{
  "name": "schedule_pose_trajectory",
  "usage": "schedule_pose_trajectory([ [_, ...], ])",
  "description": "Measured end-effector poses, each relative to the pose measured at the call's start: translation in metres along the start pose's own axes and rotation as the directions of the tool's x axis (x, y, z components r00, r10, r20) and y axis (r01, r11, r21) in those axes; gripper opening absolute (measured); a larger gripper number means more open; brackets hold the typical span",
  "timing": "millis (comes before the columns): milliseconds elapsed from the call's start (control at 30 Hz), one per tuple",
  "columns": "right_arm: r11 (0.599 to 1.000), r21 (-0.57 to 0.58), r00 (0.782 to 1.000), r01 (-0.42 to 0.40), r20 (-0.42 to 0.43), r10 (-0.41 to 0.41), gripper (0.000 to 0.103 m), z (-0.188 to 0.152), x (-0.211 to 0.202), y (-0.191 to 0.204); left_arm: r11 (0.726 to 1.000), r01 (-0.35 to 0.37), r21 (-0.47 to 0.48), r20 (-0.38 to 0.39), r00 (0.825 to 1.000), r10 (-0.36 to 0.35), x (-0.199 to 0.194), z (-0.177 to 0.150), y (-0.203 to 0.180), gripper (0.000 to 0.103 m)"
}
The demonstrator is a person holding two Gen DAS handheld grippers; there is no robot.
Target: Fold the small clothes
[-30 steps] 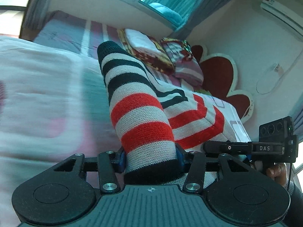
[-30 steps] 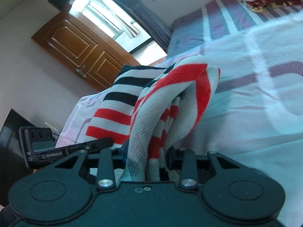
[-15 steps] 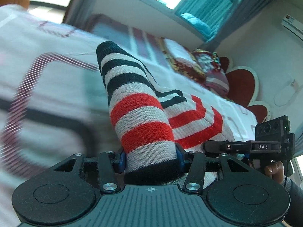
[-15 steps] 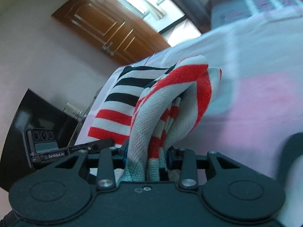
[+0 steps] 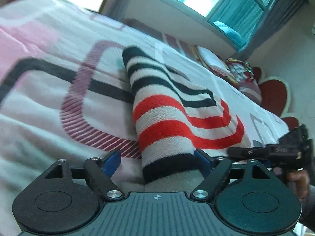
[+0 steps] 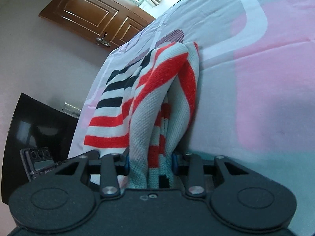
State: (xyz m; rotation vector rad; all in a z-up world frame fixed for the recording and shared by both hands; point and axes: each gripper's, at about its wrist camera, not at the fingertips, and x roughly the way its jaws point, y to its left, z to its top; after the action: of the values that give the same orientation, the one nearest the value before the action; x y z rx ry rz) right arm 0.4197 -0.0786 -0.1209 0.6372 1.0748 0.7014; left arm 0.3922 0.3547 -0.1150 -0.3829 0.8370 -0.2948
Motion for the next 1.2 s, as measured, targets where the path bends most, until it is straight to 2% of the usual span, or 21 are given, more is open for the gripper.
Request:
schedule_pose_trajectory([
  [33,0.999,0.010,0.999,0.033,0.012,-0.033,0.040,-0.004,-0.005,0.009,1.000,-0.018,0.002,0.026,1.000,0.018,-0.011,0.000,-0.008,0.080],
  [67,0.997,0.004,0.996,0.079,0.032,-0.079,0.057,-0.009,-0.017,0.014,1.000,-0.015,0.000,0.054,0.998,0.015,-0.025,-0.005,-0.006,0.081],
  [100,0.992,-0.029,0.990,0.124,0.066,-0.122,0.066,-0.014,-0.033,0.024,1.000,-0.010,-0.010,0.067,0.998,0.010,-0.035,-0.011,-0.004,0.081],
  [133,0.991,-0.061,0.990,0.120,0.087,-0.115,0.066,-0.018,-0.042,0.035,1.000,-0.014,-0.013,0.066,0.998,0.015,-0.044,-0.017,-0.001,0.081],
  [167,0.993,-0.072,0.992,0.093,0.092,-0.087,0.065,-0.024,-0.053,0.040,1.000,-0.016,-0.014,0.065,0.998,0.016,-0.047,-0.023,-0.001,0.081],
  [233,0.994,-0.096,0.997,0.059,0.063,-0.053,0.054,-0.039,-0.064,0.053,0.999,-0.001,-0.036,0.073,0.997,0.004,-0.052,-0.036,-0.001,0.081],
  [267,0.988,-0.137,0.997,0.070,0.049,-0.063,0.044,-0.047,-0.063,0.062,0.999,0.009,-0.049,0.075,0.997,-0.005,-0.053,-0.040,0.001,0.081],
  [300,0.982,-0.167,0.995,0.093,0.050,-0.085,0.038,-0.053,-0.063,0.069,0.998,0.016,-0.067,0.077,0.997,-0.011,-0.053,-0.044,0.003,0.081],
  [367,0.968,-0.190,0.986,0.164,0.051,-0.157,0.035,-0.061,-0.053,0.075,0.994,0.024,-0.107,0.080,0.997,-0.015,-0.053,-0.048,0.008,0.081],
  [433,0.942,-0.214,0.966,0.258,0.061,-0.251,0.029,-0.064,-0.044,0.078,0.993,0.011,-0.116,0.069,0.998,-0.003,-0.051,-0.050,0.009,0.084],
  [467,0.941,-0.219,0.966,0.257,0.065,-0.249,0.014,-0.066,-0.045,0.075,0.994,-0.009,-0.109,0.064,0.998,0.016,-0.050,-0.050,0.006,0.087],
  [500,0.941,-0.228,0.968,0.251,0.067,-0.242,0.009,-0.066,-0.043,0.076,0.995,-0.017,-0.095,0.061,0.998,0.023,-0.050,-0.049,0.003,0.087],
  [600,0.927,-0.236,0.956,0.291,0.114,-0.271,0.008,-0.068,-0.051,0.077,0.999,-0.035,-0.024,0.038,0.999,0.036,-0.055,-0.052,-0.007,0.087],
  [700,0.926,-0.214,0.950,0.310,0.102,-0.294,0.008,-0.066,-0.047,0.064,0.993,-0.109,0.047,0.012,0.994,0.109,-0.048,-0.068,-0.012,0.090],
  [767,0.908,-0.241,0.939,0.344,0.096,-0.330,0.008,-0.071,-0.033,0.060,0.989,-0.141,0.050,0.043,0.989,0.139,-0.048,-0.074,-0.013,0.094],
  [867,0.894,-0.258,0.930,0.367,0.116,-0.348,0.006,-0.074,-0.028,0.062,0.980,-0.192,0.056,0.080,0.979,0.188,-0.056,-0.078,-0.026,0.094],
  [933,0.887,-0.271,0.927,0.375,0.129,-0.352,0.012,-0.079,-0.037,0.068,0.964,-0.254,0.079,0.111,0.963,0.245,-0.070,-0.081,-0.042,0.095],
  [1000,0.869,-0.281,0.911,0.408,0.180,-0.370,0.059,-0.088,-0.054,0.078,0.947,-0.308,0.087,0.162,0.943,0.292,-0.090,-0.088,-0.058,0.103],
  [1067,0.861,-0.285,0.901,0.421,0.244,-0.360,0.085,-0.103,-0.080,0.088,0.938,-0.339,0.076,0.190,0.928,0.320,-0.110,-0.096,-0.073,0.103],
  [1133,0.843,-0.292,0.881,0.452,0.292,-0.372,0.087,-0.122,-0.102,0.101,0.940,-0.335,0.059,0.193,0.928,0.318,-0.127,-0.105,-0.086,0.103],
  [1200,0.828,-0.307,0.871,0.469,0.317,-0.376,0.103,-0.142,-0.120,0.114,0.941,-0.332,0.066,0.224,0.924,0.310,-0.147,-0.117,-0.104,0.103],
])
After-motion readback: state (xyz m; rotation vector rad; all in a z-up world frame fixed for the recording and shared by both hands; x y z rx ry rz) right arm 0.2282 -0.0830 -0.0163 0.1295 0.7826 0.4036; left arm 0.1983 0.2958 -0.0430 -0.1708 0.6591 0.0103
